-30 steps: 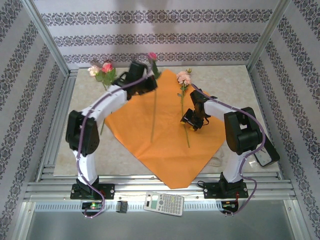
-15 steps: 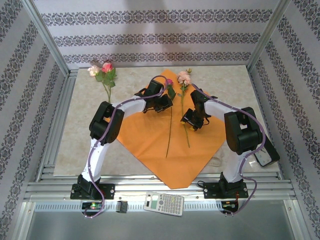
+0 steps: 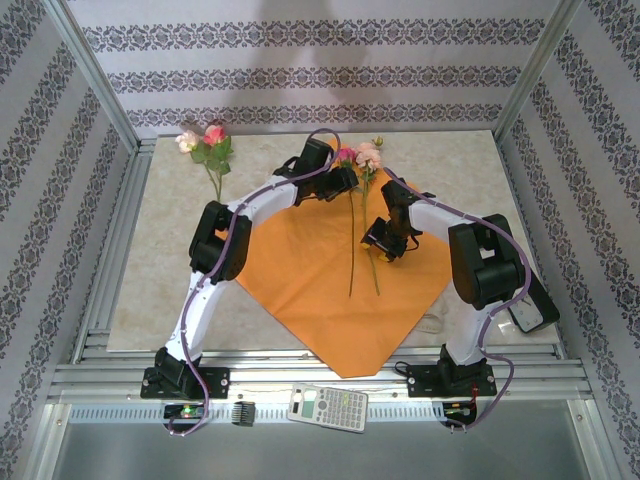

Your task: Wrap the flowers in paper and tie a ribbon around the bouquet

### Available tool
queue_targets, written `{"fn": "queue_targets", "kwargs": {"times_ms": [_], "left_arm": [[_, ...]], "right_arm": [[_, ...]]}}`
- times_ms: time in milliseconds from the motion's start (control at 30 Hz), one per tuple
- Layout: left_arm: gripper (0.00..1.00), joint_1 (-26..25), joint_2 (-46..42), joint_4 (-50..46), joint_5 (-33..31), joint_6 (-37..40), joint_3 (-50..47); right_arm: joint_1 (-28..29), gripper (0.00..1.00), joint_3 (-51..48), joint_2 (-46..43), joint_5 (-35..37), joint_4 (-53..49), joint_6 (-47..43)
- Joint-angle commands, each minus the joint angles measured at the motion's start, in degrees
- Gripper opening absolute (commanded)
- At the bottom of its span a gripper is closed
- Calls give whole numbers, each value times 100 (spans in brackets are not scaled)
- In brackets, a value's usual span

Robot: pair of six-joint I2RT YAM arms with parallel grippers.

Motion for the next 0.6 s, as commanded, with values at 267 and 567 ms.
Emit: {"fn": "queue_targets", "kwargs": {"times_ms": [267, 567], "left_arm": [[63, 384, -1398, -2877, -1614, 891, 282], [41, 2316, -1953, -4009, -2589, 2501, -858]], "right_arm": [[-28, 49, -94, 35, -69, -54, -118], [-26, 49, -25, 88, -91, -71, -140]]}}
